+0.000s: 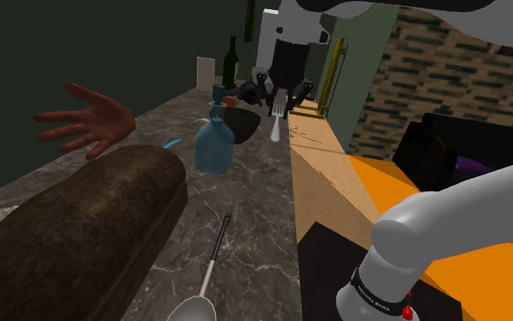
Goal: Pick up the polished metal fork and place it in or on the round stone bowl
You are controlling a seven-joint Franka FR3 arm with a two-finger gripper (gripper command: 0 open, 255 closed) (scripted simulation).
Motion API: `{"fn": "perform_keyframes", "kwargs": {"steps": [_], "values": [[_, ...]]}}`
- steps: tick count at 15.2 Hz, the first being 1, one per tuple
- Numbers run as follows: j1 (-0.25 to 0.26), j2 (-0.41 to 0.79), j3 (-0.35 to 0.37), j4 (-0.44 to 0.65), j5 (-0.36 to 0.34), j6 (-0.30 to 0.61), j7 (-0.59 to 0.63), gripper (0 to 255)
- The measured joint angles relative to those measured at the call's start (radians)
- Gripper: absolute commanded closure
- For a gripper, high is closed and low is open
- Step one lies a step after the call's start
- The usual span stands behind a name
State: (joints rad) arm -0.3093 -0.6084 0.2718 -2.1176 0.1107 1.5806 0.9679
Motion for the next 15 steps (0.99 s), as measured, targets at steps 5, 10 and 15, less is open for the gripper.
{"fn": "perform_keyframes", "kwargs": {"steps": [5, 10, 15], "values": [[-0.033, 0.168, 0.003, 0.131, -0.037, 0.033, -0.012, 255], [-0.055, 0.356, 0.018, 0.299, -0.083, 0.049, -0.004, 255], [-0.070, 0.564, 0.024, 0.526, -0.141, 0.021, -0.005, 255]]}}
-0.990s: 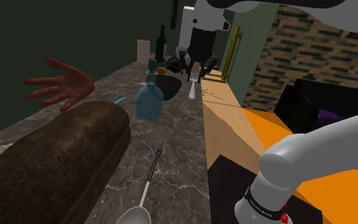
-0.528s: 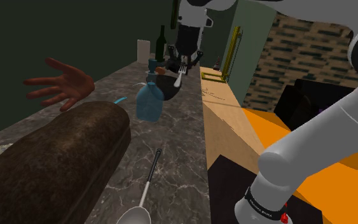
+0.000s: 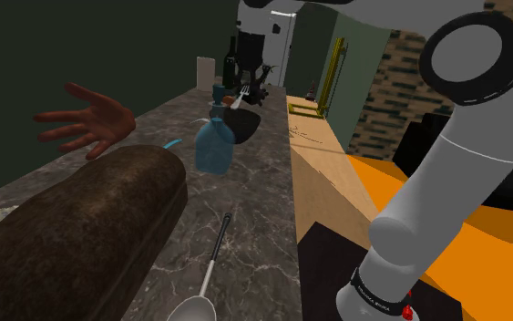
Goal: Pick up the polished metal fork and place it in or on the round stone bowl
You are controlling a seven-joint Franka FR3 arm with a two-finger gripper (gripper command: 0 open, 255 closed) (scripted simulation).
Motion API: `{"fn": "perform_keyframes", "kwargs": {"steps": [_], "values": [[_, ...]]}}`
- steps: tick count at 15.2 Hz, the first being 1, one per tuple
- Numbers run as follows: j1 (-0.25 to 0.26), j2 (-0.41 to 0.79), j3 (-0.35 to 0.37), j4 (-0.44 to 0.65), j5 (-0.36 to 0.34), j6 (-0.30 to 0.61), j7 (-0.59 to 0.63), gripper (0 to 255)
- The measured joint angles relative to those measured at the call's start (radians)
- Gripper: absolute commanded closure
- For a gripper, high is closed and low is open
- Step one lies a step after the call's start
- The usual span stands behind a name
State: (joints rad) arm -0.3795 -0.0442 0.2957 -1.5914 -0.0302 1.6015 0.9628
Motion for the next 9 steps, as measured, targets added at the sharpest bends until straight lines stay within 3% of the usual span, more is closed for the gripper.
{"fn": "perform_keyframes", "kwargs": {"steps": [1, 3, 9], "values": [[0.001, 0.059, 0.003, 0.071, -0.018, -0.014, 0.003, 255], [0.005, 0.100, 0.006, 0.095, -0.030, 0.000, 0.010, 255], [0.002, 0.092, 0.003, 0.001, -0.027, 0.087, 0.010, 255]]}}
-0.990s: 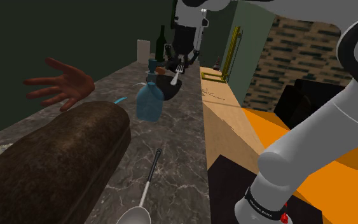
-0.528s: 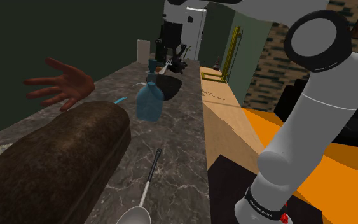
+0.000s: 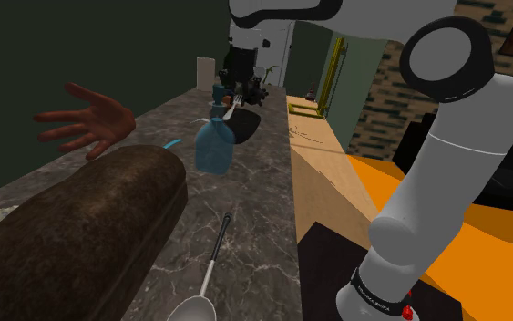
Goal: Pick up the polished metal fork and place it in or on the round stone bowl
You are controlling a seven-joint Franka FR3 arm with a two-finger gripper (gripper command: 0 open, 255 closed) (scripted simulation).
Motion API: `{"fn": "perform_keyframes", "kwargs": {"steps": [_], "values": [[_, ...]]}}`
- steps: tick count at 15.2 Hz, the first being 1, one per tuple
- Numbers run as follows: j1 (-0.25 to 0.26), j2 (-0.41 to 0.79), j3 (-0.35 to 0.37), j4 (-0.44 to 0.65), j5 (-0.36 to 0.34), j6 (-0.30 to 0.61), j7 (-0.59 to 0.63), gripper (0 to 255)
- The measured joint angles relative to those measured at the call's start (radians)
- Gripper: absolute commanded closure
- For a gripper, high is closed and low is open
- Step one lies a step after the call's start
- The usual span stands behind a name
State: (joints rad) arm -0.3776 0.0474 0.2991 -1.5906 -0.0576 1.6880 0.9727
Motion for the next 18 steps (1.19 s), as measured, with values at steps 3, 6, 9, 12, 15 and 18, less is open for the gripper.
{"fn": "perform_keyframes", "kwargs": {"steps": [3, 6, 9, 12, 15, 18], "values": [[-0.002, -0.007, -0.001, -0.047, 0.002, 0.041, 0.000, 255], [-0.002, -0.010, -0.002, -0.087, 0.002, 0.079, 0.001, 255], [-0.002, -0.013, -0.002, -0.104, 0.003, 0.092, 0.001, 255], [-0.002, -0.013, -0.002, -0.106, 0.003, 0.094, 0.001, 255], [-0.002, -0.014, -0.002, -0.107, 0.003, 0.094, 0.001, 0], [-0.002, -0.014, -0.002, -0.107, 0.003, 0.094, 0.000, 0]]}}
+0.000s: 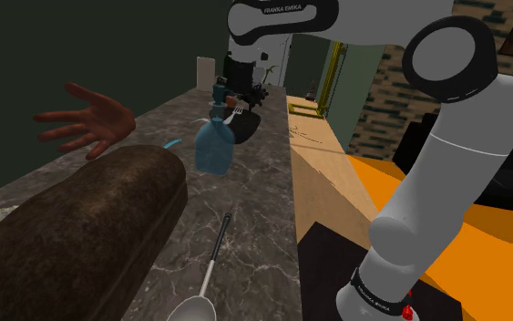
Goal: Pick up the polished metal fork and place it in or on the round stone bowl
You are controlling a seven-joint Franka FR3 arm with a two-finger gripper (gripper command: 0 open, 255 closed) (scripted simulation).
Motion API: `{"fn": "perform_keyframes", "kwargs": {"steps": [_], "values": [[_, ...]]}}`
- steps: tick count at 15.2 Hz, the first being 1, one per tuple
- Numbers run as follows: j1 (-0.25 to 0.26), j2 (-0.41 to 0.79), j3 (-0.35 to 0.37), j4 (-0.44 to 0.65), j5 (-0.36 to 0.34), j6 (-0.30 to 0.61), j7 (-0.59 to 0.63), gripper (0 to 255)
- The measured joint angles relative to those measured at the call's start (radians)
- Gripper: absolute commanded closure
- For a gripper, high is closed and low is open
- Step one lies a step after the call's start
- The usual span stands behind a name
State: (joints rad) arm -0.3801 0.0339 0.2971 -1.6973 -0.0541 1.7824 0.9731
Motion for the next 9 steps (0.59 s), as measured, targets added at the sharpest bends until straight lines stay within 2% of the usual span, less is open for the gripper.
{"fn": "perform_keyframes", "kwargs": {"steps": [2, 6, 9], "values": [[0.000, 0.000, 0.000, 0.000, 0.000, 0.000, 0.000, 0], [0.003, 0.008, 0.003, 0.109, -0.002, -0.100, 0.001, 0], [0.004, 0.011, 0.004, 0.137, -0.003, -0.127, 0.001, 0]]}}
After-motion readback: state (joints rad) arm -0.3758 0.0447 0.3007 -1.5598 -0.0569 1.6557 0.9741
